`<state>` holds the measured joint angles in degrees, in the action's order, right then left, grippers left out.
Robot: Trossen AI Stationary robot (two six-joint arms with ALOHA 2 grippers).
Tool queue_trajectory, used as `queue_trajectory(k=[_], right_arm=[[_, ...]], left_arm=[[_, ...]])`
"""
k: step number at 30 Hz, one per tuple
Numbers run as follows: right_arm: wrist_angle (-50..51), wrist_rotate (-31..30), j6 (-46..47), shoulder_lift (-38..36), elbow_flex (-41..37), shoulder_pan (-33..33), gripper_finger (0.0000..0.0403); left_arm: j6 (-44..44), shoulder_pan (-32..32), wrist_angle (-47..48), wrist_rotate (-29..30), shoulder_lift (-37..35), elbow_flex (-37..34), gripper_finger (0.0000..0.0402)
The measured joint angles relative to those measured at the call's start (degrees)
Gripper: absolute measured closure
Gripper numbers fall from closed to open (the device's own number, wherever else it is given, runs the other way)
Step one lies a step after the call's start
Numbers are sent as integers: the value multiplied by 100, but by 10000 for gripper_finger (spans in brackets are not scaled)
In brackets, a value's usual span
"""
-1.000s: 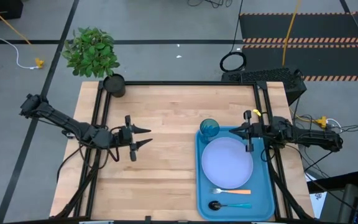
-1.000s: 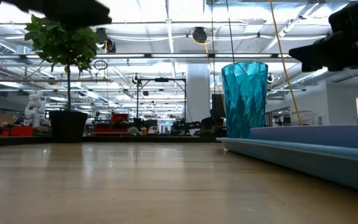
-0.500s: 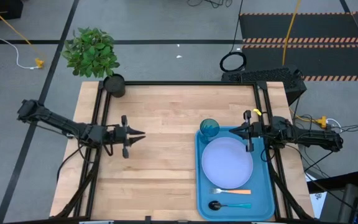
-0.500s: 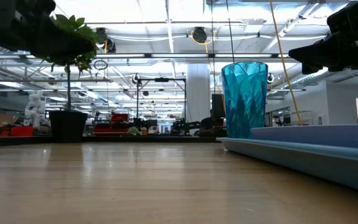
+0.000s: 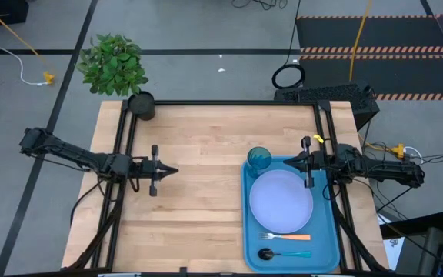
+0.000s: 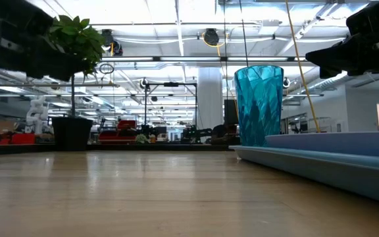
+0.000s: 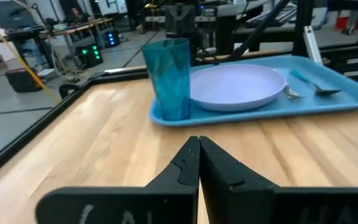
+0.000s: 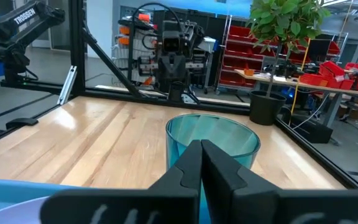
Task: Pick and place plate/cup/fork/spoon on tray
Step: Return to Home Position
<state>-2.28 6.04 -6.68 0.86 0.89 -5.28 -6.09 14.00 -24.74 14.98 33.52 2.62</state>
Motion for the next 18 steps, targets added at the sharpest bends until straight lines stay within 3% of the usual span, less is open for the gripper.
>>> queue_trajectory(k=[11, 18], right_arm=[[-2, 0, 0, 0, 0, 0, 403], [-2, 0, 1, 0, 0, 0, 403]], left_arm=[[-34, -326, -269, -371, -122, -209, 397], [-57, -328, 14, -400, -705, -207, 395]])
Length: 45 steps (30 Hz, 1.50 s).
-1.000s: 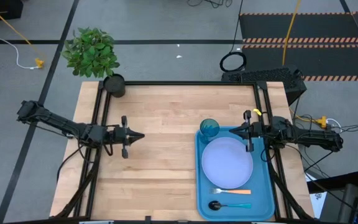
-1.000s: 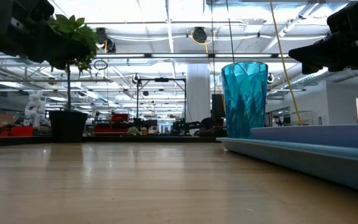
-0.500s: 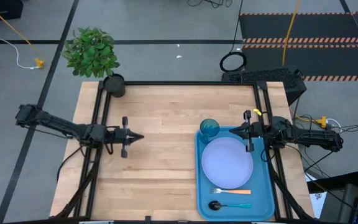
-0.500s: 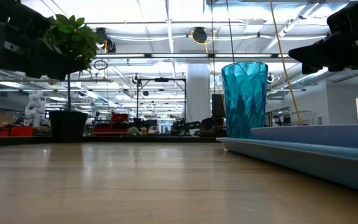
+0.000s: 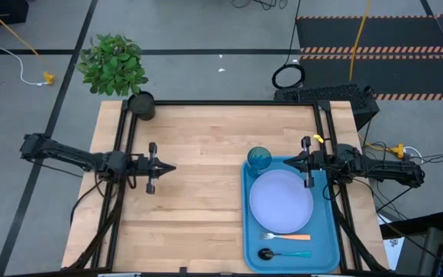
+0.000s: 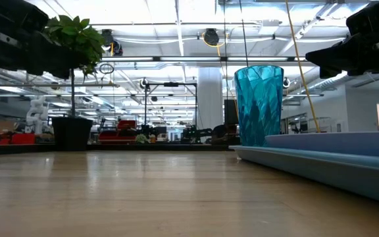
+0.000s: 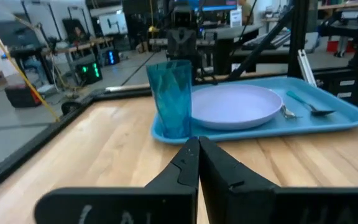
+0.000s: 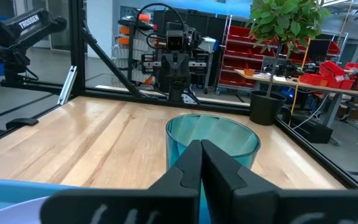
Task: Pick and place plate/cup/fork/spoon on tray
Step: Return to Home Position
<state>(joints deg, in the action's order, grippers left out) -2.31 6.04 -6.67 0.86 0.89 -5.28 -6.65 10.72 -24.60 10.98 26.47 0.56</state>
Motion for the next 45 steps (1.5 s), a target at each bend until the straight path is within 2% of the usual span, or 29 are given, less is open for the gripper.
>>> queue_trajectory(k=[8, 13, 20, 37, 45], right_arm=[[0, 0, -1, 0, 0, 0, 403], [0, 0, 2, 0, 0, 0, 403], [0, 0, 0, 0, -2, 1, 403], [-4, 0, 2, 2, -2, 2, 403], [-2, 0, -1, 2, -2, 2, 403]], left_arm=[[-148, 0, 970, -52, -1022, 2, 387], [-191, 0, 1646, -54, -1736, 2, 398], [-402, 0, 2173, -56, -2610, 3, 382], [-598, -22, 2325, -83, -2602, 44, 380], [-1028, -90, 2310, -437, -2602, 17, 380]])
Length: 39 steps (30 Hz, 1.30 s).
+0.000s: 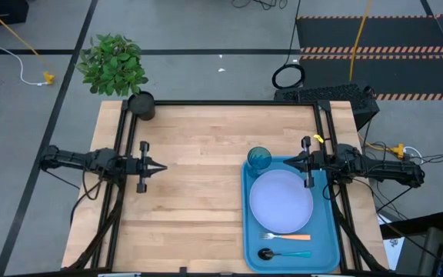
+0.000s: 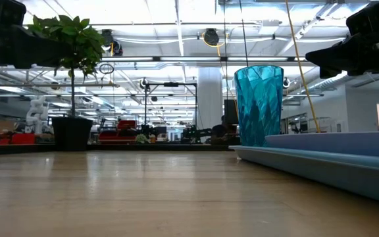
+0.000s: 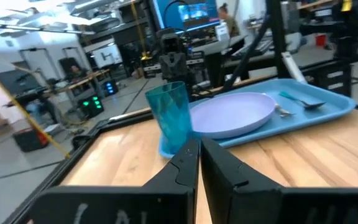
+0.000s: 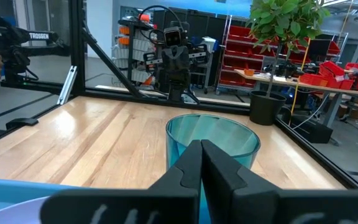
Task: Pick and place plate/cup/fork/spoon on tray
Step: Return to Home Position
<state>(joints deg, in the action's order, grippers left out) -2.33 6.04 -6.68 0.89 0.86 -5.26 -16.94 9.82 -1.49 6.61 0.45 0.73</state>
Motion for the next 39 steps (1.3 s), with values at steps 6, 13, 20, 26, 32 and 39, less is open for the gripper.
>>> queue_trajectory(k=[6, 13, 20, 26, 32, 39], right_arm=[[-2, -1, 2, 0, 0, 0, 403], [0, -1, 1, 0, 0, 0, 403], [0, -2, 2, 0, 0, -1, 403], [0, -2, 0, 0, 2, 0, 403], [-1, -1, 2, 0, 0, 0, 403], [0, -2, 1, 0, 0, 0, 403]], left_arm=[[-13, -314, 20, -532, 0, -12, 380], [-160, -667, 38, -912, 0, -20, 380], [223, -922, 65, -769, 2, -19, 380], [237, -937, 65, -732, 2, -17, 380], [241, -937, 72, -719, 2, -17, 380], [241, -937, 76, -714, 2, -15, 380]])
